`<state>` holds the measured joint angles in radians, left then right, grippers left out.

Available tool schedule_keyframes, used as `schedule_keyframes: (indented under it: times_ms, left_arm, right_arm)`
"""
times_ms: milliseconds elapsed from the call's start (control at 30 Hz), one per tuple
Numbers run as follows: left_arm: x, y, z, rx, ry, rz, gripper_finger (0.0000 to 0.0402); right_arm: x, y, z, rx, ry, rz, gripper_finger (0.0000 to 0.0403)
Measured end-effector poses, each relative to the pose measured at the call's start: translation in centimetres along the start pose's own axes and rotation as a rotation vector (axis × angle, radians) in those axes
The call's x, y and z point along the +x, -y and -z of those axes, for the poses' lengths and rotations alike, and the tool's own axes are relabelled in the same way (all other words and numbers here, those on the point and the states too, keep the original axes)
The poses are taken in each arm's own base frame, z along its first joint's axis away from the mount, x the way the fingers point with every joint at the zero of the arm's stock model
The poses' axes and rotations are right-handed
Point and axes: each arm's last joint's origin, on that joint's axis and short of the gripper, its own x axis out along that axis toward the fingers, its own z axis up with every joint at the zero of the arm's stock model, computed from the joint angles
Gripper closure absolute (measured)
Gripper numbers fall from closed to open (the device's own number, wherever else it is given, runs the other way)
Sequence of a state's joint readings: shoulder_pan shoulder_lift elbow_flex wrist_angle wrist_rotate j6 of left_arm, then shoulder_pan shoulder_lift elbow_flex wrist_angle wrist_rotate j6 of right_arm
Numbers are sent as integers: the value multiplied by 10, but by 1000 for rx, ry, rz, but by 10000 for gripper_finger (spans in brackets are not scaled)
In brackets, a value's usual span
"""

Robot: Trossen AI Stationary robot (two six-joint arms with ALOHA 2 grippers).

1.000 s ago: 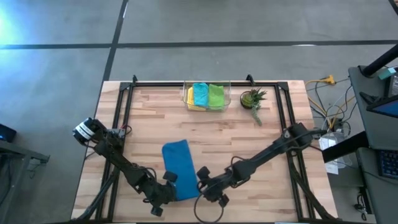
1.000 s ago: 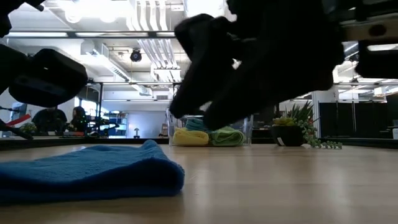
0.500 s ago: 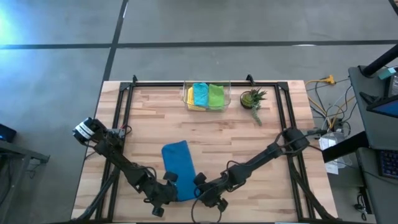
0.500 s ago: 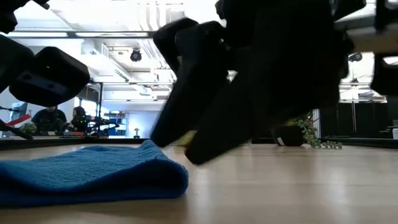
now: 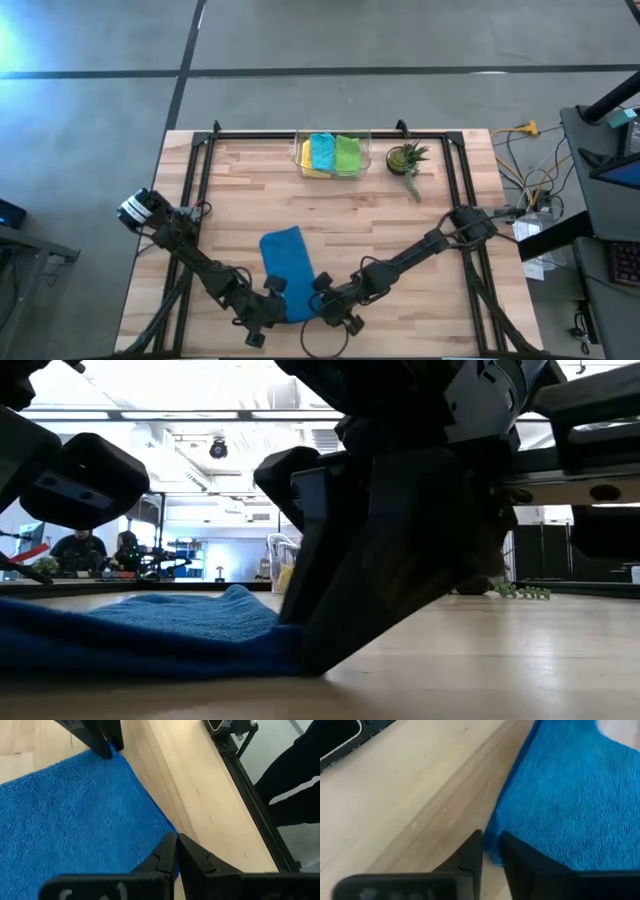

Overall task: Fold microfiber towels
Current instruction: Fold the dark blue microfiber towel

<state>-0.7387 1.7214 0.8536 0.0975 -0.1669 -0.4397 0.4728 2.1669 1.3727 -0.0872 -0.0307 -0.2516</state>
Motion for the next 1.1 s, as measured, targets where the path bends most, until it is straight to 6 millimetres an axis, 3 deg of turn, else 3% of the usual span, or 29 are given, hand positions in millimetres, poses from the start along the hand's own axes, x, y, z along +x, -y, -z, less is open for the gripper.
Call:
schedule_keyframes:
  times_ms: [167,367,567,900,1100]
  left_arm:
    - [0,0,0,0,1,-2,401]
    - [-2,0,-1,-1,7,2,401]
    - [-6,0,-5,-3,34,-14,401]
    - [-7,1,-5,-5,30,0,400]
    - [-8,5,-12,-42,65,76,349]
  right_arm:
    - [-4,0,-2,21,-10,-7,386]
    - [-23,6,-13,121,13,-25,393]
    - [-36,6,-18,213,27,-156,393]
    - [-32,4,-14,240,6,-170,394]
    - [-29,4,-12,248,-4,-172,394]
